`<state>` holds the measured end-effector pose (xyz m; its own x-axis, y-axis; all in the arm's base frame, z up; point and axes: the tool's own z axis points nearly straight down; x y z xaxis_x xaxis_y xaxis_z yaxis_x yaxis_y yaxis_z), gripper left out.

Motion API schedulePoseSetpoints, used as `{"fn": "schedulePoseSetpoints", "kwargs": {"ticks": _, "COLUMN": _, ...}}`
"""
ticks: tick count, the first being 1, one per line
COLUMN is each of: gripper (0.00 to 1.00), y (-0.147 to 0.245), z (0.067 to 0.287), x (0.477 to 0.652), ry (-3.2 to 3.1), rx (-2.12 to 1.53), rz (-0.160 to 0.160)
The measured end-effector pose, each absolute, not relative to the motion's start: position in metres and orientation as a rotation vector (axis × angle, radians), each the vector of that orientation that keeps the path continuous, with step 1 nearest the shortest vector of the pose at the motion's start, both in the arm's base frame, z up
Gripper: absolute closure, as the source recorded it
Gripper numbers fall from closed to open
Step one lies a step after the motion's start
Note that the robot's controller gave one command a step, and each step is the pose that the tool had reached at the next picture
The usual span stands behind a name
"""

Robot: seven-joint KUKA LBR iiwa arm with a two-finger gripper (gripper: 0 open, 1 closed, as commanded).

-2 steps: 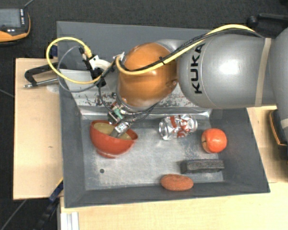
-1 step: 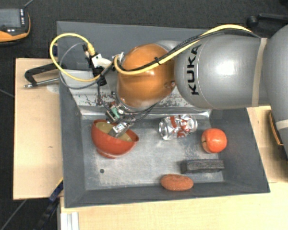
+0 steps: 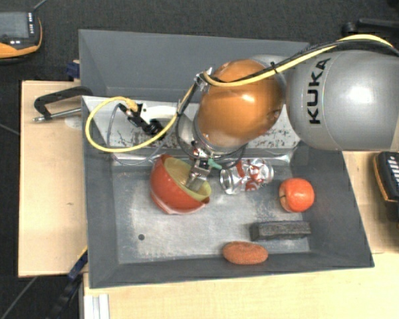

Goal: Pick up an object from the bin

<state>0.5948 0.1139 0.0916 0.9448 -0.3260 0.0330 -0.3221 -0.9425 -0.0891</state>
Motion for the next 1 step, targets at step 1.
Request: {"fn": "schedulePoseSetpoints", "kwargs": {"ticks": 1, "gripper": 1.0, "y": 0.1165, "z": 0.0963, "x": 0.5794, "ry": 0.174, "rx": -3.057, "rz": -0.083}}
